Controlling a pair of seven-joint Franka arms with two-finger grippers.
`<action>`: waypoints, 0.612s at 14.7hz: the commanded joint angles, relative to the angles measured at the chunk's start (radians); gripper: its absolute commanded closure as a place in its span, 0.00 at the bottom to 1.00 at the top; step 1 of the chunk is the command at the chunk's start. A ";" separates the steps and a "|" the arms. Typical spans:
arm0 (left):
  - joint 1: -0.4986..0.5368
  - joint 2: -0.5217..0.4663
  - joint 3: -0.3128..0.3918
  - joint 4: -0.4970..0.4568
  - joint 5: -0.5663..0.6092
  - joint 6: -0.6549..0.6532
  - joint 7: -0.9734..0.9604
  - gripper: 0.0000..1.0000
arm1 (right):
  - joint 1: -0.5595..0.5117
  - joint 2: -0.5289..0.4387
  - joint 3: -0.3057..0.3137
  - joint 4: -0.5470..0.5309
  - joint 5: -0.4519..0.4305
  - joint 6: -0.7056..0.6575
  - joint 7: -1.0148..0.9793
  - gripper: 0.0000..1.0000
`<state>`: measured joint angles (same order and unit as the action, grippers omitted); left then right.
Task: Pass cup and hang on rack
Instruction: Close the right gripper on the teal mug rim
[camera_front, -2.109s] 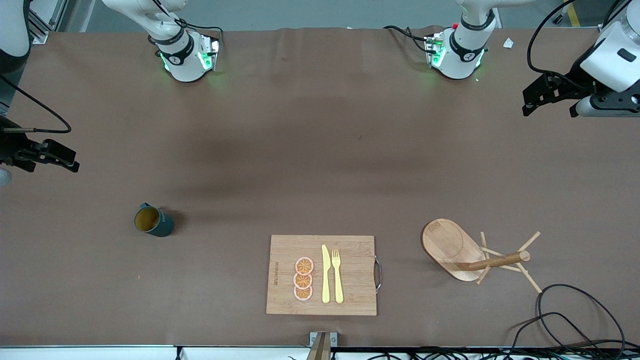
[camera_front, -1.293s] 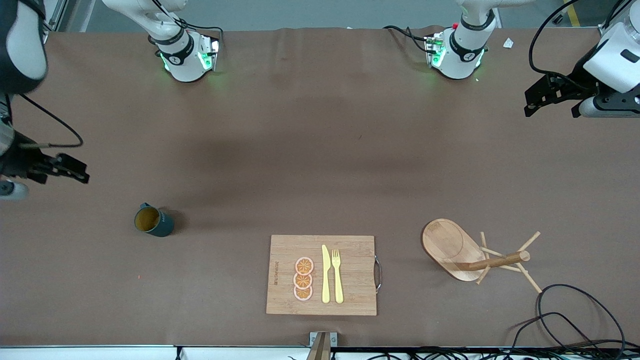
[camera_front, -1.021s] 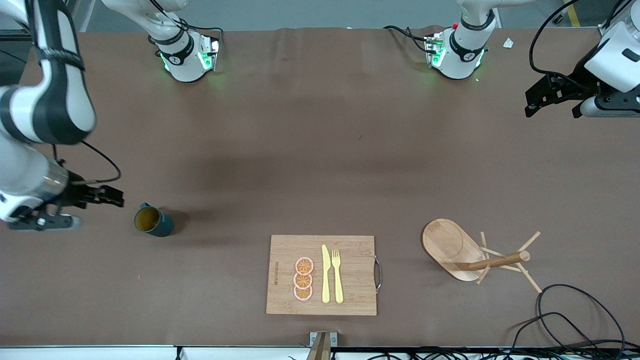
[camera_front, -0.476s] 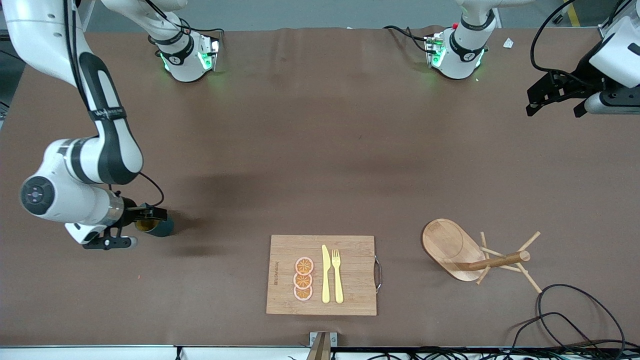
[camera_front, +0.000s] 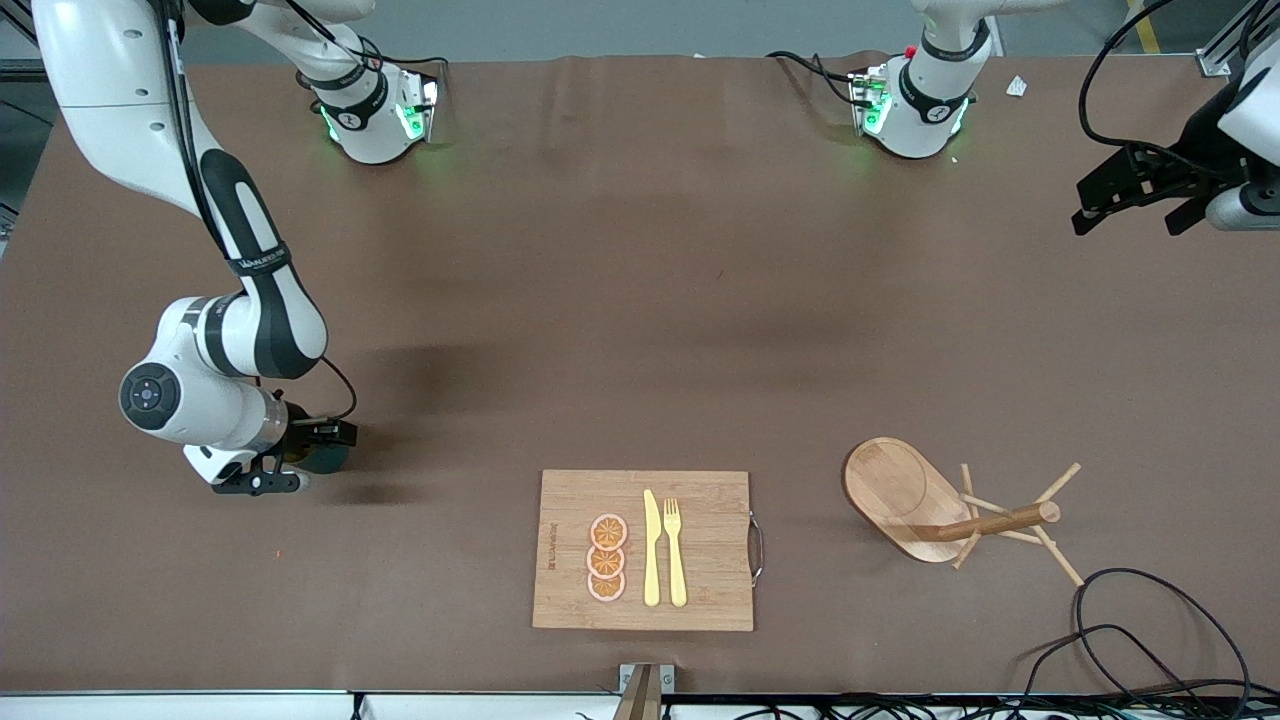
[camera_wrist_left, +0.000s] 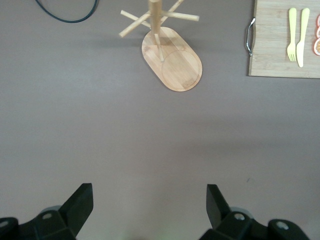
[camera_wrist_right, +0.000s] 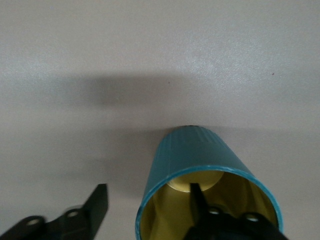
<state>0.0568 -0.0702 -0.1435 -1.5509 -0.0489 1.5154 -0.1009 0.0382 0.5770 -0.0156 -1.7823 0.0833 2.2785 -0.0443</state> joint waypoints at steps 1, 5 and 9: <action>0.014 0.007 -0.001 0.009 -0.020 0.003 0.010 0.00 | 0.006 -0.022 0.000 -0.009 0.013 -0.005 -0.011 0.96; 0.026 0.006 -0.001 0.008 -0.020 -0.001 0.012 0.00 | 0.051 -0.028 0.000 0.046 0.004 -0.052 -0.019 1.00; 0.032 0.007 -0.001 0.008 -0.022 -0.001 0.012 0.00 | 0.074 -0.032 0.025 0.168 -0.010 -0.187 -0.158 1.00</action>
<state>0.0805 -0.0627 -0.1420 -1.5509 -0.0497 1.5154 -0.0999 0.0985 0.5659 -0.0112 -1.6710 0.0772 2.1706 -0.1623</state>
